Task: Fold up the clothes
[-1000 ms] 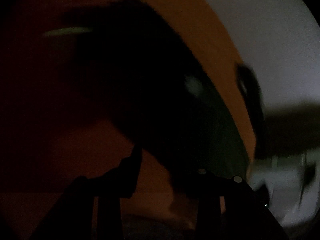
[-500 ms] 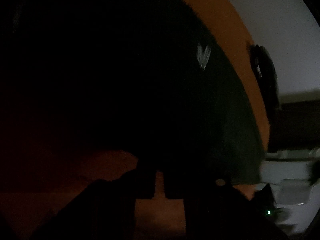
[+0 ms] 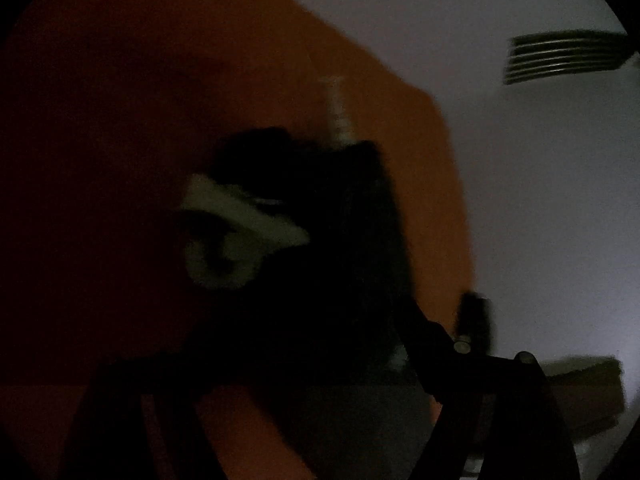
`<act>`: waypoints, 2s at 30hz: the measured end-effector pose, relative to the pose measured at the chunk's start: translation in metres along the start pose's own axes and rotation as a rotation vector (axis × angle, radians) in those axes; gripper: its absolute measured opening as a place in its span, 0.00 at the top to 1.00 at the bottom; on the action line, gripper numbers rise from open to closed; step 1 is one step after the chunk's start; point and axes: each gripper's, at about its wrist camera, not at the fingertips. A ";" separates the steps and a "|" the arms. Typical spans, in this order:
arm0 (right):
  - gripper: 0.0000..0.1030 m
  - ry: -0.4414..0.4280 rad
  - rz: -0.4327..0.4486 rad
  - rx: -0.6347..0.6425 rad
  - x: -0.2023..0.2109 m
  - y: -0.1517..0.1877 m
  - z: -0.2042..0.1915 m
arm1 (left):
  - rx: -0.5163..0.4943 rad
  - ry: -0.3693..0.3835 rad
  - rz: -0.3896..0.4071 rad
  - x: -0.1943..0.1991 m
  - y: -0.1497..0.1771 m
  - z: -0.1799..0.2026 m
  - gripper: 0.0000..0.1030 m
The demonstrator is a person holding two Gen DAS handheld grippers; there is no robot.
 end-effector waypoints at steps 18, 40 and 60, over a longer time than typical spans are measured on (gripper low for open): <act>0.79 0.046 -0.001 0.043 -0.024 -0.024 -0.010 | 0.006 -0.159 -0.009 -0.016 -0.007 -0.003 0.59; 0.79 0.035 -0.002 0.045 -0.024 -0.025 0.005 | -0.430 -0.193 -0.107 -0.033 -0.039 0.059 0.92; 0.78 0.032 -0.006 0.053 -0.032 -0.036 -0.001 | -0.570 -0.194 -0.208 0.024 0.003 0.102 0.47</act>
Point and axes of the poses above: each gripper's, at about its wrist camera, not at the fingertips, and x roughly against the way its jaws point, z to its right, y to its underside, and after that the axes turned 3 degrees about z, right-handed
